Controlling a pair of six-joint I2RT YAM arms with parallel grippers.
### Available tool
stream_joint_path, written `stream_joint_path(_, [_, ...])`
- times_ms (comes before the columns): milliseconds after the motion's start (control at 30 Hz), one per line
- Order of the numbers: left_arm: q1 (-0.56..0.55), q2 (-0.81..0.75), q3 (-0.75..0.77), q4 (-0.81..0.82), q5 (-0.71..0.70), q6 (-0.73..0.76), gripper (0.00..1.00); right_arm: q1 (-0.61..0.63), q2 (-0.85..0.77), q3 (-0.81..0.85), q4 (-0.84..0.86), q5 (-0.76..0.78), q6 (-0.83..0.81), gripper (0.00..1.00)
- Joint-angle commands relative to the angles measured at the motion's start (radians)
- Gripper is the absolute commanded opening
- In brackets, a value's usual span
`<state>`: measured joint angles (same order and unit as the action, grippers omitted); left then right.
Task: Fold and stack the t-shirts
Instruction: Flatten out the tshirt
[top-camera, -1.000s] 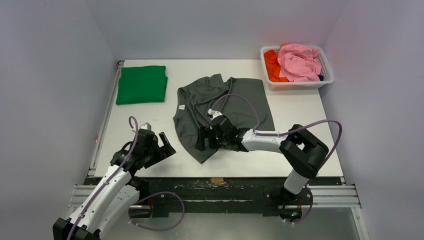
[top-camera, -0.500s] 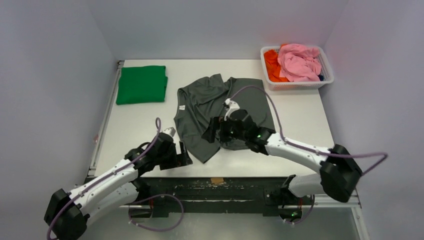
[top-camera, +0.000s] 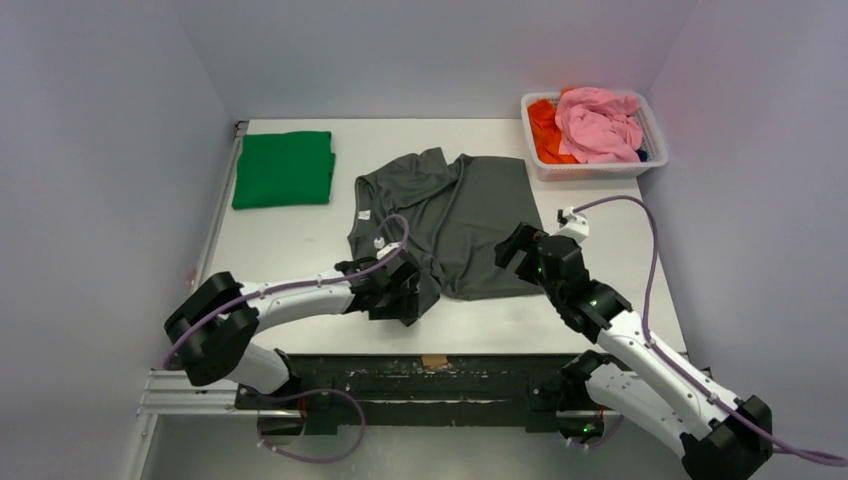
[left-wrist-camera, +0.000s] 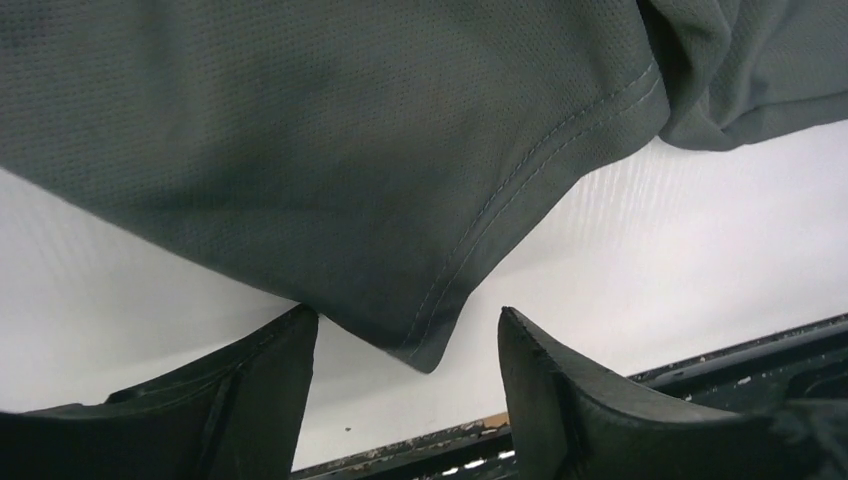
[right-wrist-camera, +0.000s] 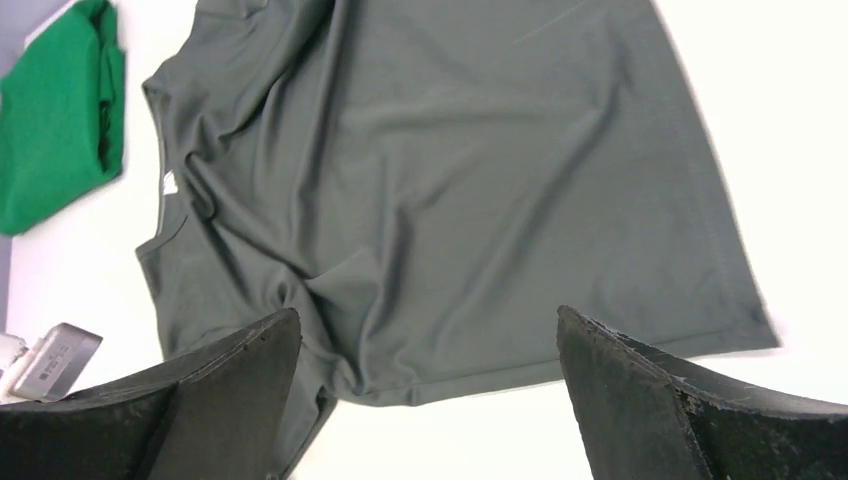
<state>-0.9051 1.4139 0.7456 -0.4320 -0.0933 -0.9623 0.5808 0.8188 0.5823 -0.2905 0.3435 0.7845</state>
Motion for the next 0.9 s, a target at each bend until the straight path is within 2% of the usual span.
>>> stream_joint_path(0, [-0.021, 0.085, 0.064, -0.001, -0.041, -0.029, 0.61, -0.006, -0.053, -0.009, -0.064, 0.142, 0.016, 0.99])
stream_joint_path(133, [-0.048, 0.157, 0.099, -0.053, -0.089, -0.046, 0.47, -0.011, -0.037, 0.003, -0.096, 0.181, 0.018, 0.99])
stream_joint_path(233, [-0.051, 0.230, 0.143, -0.129, -0.167, -0.059, 0.23, -0.023, -0.001, 0.011, -0.110, 0.179, 0.019, 0.99])
stream_joint_path(267, [-0.049, 0.244, 0.160, -0.163, -0.197, -0.063, 0.04, -0.035, 0.018, 0.015, -0.115, 0.174, 0.019, 0.99])
stream_joint_path(300, [-0.047, 0.251, 0.174, -0.207, -0.233, -0.073, 0.00, -0.047, 0.026, 0.019, -0.121, 0.164, 0.018, 0.99])
stream_joint_path(433, [-0.005, 0.145, 0.112, -0.323, -0.363, -0.127, 0.00, -0.118, 0.061, 0.019, -0.146, 0.111, 0.013, 0.99])
stream_joint_path(633, [0.156, -0.172, -0.089, -0.406, -0.440, -0.136, 0.00, -0.244, 0.076, -0.038, -0.172, 0.031, 0.023, 0.99])
stream_joint_path(733, [0.164, -0.312, -0.130, -0.454, -0.457, -0.150, 0.00, -0.295, 0.078, -0.071, -0.202, 0.023, 0.032, 0.99])
stream_joint_path(867, [0.164, -0.415, -0.158, -0.434, -0.425, -0.127, 0.00, -0.343, 0.083, -0.117, -0.179, 0.003, 0.037, 0.95])
